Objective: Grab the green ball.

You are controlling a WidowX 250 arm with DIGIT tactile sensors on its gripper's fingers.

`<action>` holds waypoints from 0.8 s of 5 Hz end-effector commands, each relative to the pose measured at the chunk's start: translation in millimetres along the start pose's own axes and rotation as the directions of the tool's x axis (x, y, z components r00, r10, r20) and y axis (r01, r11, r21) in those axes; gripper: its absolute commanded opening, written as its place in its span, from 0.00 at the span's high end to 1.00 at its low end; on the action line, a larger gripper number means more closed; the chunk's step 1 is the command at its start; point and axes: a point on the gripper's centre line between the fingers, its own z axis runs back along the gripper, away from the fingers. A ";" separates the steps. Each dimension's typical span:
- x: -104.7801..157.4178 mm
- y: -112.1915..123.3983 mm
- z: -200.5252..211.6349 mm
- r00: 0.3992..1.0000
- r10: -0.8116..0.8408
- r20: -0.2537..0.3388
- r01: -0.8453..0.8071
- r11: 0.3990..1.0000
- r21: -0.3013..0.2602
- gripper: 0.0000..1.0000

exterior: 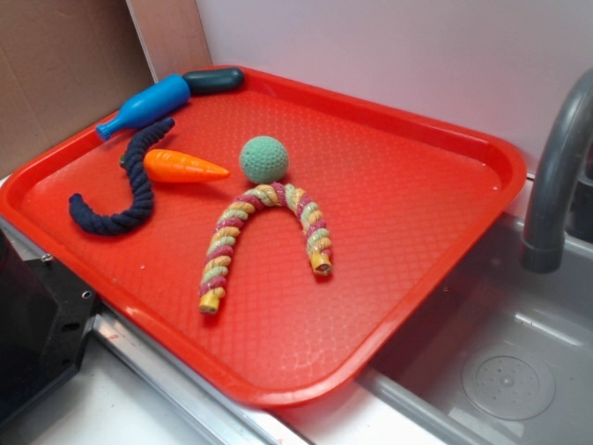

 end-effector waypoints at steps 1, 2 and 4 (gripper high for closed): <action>0.0 0.0 0.0 1.000 0.000 0.000 0.000 1.000 0.000 0.00; 37.9 -24.9 -55.8 0.995 0.094 -0.032 -0.098 0.982 -0.160 0.00; 113.0 -30.1 -96.1 0.889 0.440 0.127 -0.407 0.886 -0.222 0.00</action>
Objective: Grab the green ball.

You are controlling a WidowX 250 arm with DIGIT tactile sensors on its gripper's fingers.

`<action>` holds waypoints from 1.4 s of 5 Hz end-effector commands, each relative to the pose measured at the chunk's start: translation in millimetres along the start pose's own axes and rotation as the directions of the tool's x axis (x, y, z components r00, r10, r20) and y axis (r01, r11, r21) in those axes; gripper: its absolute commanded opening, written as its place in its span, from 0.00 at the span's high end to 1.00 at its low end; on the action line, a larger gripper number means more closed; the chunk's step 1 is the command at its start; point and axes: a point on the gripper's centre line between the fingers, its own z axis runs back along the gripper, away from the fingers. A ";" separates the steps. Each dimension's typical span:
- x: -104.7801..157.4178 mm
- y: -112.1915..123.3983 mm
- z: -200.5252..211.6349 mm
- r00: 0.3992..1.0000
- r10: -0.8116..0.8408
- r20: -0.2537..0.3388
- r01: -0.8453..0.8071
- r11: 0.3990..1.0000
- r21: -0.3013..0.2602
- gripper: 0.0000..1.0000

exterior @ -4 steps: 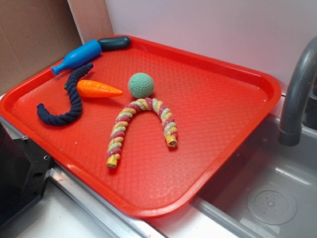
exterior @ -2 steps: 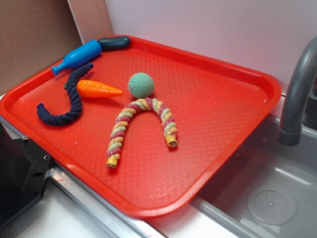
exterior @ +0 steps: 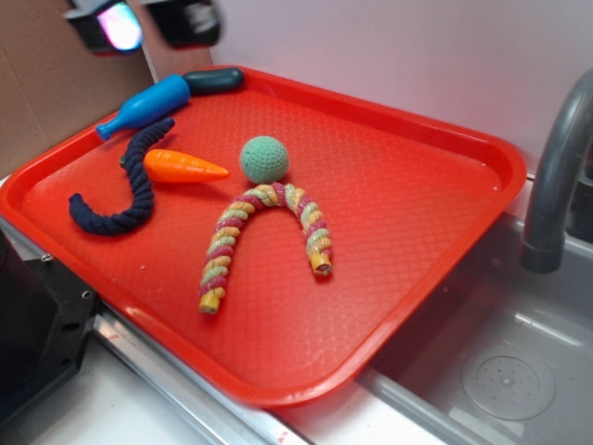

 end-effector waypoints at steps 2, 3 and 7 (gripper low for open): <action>42.2 -7.0 -12.7 0.986 0.119 0.112 -0.115 0.992 -0.046 0.00; 57.7 5.4 -63.9 0.996 0.077 0.033 -0.080 0.992 0.096 0.00; 58.2 57.9 -126.8 0.994 0.039 -0.106 -0.009 0.964 0.264 0.00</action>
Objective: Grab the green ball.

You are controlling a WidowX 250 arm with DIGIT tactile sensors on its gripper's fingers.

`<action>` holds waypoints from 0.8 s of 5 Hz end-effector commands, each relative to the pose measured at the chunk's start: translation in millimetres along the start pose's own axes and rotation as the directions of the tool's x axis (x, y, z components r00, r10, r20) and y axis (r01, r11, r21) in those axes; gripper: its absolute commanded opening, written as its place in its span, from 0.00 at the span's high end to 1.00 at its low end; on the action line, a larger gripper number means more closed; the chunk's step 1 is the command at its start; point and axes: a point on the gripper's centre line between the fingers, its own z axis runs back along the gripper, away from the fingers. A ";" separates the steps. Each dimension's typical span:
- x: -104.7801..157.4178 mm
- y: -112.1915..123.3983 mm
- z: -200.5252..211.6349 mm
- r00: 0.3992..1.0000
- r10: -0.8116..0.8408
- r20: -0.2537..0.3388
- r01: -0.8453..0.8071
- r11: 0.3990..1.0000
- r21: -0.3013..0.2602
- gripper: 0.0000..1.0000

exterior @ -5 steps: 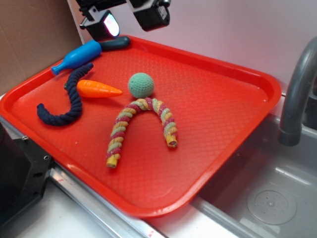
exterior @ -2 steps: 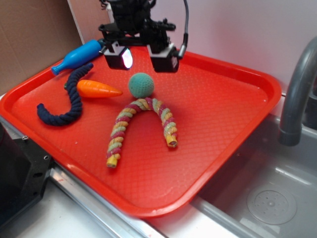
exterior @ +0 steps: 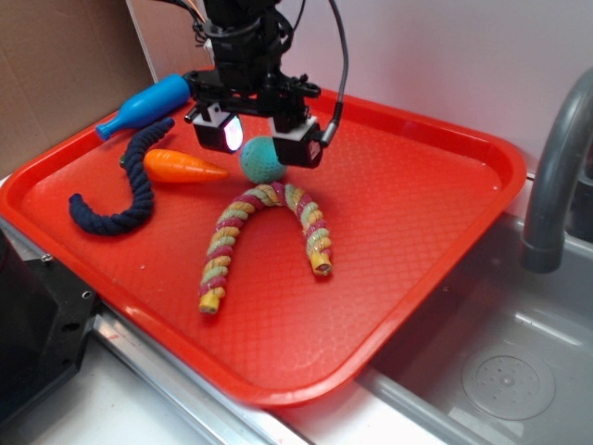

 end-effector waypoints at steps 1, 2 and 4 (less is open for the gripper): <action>20.0 3.8 -30.6 0.999 -0.002 0.044 0.004 0.999 -0.041 0.00; 20.6 -4.0 -27.4 0.998 0.001 0.061 0.003 0.998 -0.064 1.00; -12.2 3.9 73.0 0.985 0.111 0.129 -0.094 0.987 -0.127 1.00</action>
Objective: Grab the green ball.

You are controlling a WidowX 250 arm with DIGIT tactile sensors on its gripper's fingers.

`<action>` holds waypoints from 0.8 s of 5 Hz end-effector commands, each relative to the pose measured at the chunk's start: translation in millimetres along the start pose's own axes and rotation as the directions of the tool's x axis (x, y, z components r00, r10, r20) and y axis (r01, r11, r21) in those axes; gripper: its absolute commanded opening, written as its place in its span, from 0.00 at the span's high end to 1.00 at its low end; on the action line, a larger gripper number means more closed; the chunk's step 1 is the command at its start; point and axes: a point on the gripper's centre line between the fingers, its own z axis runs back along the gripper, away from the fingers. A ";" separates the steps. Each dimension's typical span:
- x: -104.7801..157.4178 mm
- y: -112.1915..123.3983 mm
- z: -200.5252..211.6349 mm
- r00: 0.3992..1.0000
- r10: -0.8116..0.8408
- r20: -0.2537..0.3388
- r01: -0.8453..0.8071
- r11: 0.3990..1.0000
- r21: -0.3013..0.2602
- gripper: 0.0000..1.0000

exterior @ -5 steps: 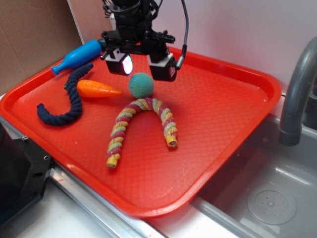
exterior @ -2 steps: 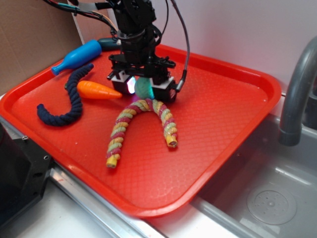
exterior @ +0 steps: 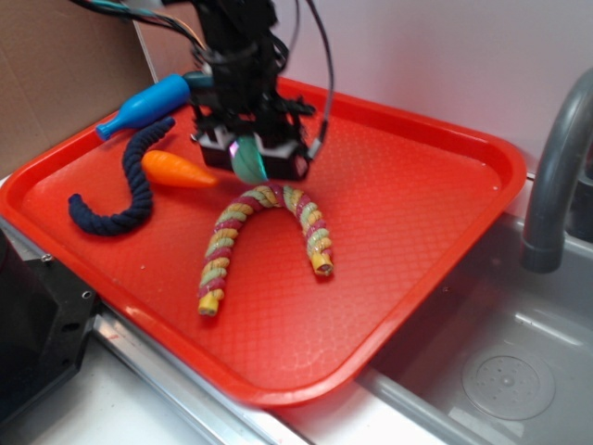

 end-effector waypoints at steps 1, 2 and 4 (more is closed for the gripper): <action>-24.9 5.5 114.2 0.971 0.167 0.171 -0.151 0.983 -0.102 1.00; -24.1 12.5 163.2 0.961 0.117 0.249 -0.084 0.987 -0.139 1.00; 8.8 29.7 198.0 0.955 0.179 0.236 -0.152 0.980 -0.131 1.00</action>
